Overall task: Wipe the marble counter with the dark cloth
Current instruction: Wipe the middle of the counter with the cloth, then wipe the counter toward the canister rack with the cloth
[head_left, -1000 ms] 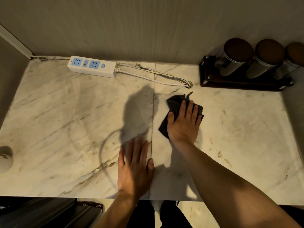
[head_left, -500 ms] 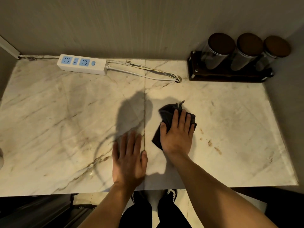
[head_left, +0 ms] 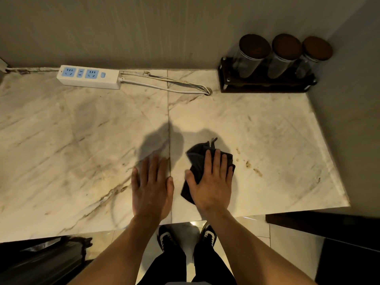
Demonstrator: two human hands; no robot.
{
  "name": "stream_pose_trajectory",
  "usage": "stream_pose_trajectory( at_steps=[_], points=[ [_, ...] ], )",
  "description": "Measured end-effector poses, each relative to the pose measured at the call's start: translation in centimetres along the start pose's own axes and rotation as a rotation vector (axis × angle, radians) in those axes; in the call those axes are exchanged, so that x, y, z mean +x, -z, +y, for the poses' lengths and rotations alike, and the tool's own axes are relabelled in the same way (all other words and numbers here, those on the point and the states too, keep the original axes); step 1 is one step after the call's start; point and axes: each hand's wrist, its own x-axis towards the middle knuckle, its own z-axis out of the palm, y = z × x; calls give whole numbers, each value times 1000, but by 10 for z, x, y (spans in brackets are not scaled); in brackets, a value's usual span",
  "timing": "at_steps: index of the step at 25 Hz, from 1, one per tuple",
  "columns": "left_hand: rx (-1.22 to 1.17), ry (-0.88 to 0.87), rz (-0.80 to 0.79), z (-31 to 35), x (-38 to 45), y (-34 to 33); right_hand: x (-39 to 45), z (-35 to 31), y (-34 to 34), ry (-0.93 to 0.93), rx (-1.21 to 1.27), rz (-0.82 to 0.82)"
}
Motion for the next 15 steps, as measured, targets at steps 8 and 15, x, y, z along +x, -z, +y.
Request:
stream_pose_trajectory(
  at_steps=[8, 15],
  points=[
    [-26, -23, 24, 2, 1, 3, -30, 28, 2, 157, -58, -13],
    [-125, 87, 69, 25, 13, 8, -16, 82, 20, 611, -103, -117]
  ],
)
